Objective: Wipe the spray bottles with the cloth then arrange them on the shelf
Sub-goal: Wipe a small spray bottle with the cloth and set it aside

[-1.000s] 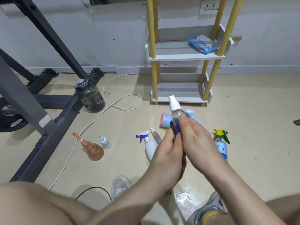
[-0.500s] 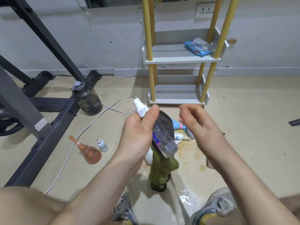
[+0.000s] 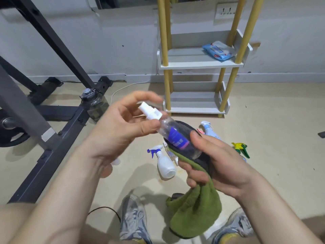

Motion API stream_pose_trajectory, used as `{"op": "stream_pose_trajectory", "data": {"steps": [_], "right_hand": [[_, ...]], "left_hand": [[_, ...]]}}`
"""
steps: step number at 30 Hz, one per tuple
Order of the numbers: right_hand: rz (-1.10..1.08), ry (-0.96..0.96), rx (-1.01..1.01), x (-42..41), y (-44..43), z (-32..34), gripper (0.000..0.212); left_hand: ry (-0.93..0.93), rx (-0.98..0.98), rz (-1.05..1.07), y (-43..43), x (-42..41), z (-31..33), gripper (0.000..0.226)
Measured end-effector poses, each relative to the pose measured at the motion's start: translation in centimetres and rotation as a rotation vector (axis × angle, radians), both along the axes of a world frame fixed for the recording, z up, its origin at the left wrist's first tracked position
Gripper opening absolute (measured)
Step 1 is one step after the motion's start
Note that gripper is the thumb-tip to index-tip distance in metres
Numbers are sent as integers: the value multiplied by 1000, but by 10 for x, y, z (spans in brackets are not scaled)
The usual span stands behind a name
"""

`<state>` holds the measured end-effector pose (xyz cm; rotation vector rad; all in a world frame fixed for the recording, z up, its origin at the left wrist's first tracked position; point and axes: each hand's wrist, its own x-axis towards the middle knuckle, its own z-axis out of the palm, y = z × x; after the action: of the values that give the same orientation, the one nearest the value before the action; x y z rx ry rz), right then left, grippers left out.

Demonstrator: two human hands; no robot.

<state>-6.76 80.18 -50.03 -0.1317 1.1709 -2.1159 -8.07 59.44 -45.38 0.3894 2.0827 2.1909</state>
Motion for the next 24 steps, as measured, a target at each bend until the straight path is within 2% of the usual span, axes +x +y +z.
{"op": "stream_pose_trajectory", "data": {"steps": [3, 4, 5, 7, 8, 9, 10, 13, 15, 16, 18, 20, 22, 24], "right_hand": [[-170, 192, 241, 2, -5, 2, 31], [-221, 353, 358, 4, -9, 1, 21], [-271, 588, 506, 6, -14, -3, 23], [-308, 1047, 807, 12, -20, -19, 51], [-312, 1140, 867, 13, -22, -25, 55], [-304, 1137, 845, 13, -23, -27, 51], [-270, 1056, 751, 11, -21, -24, 43], [-144, 599, 366, 4, -9, -7, 6], [-123, 423, 298, 2, -5, -1, 21], [-151, 431, 337, 1, -4, 0, 27], [-249, 628, 517, 2, -5, -3, 26], [-290, 996, 738, 7, -10, -8, 13], [-220, 1297, 1092, 17, -20, -17, 49], [-213, 1325, 1204, 20, -27, -26, 62]], "left_hand": [[21, -200, 307, 8, 1, -1, 27], [-9, -228, 400, 17, 1, -3, 29], [-41, -250, 493, 24, 1, -8, 35], [-87, -365, 634, 30, 0, -17, 50], [-100, -463, 647, 27, 0, -19, 53], [-109, -538, 599, 22, -1, -19, 55], [-103, -541, 502, 16, -1, -16, 52], [-64, -304, 188, 1, 1, 0, 11], [-52, -319, 163, -2, 3, 2, 14], [-61, -350, 208, 1, 3, 0, 16], [-133, -382, 285, 9, 1, -5, 28], [-226, -428, 372, 15, -1, -11, 42], [-254, -517, 413, 16, -2, -19, 47], [-225, -561, 409, 17, -2, -23, 50]]}}
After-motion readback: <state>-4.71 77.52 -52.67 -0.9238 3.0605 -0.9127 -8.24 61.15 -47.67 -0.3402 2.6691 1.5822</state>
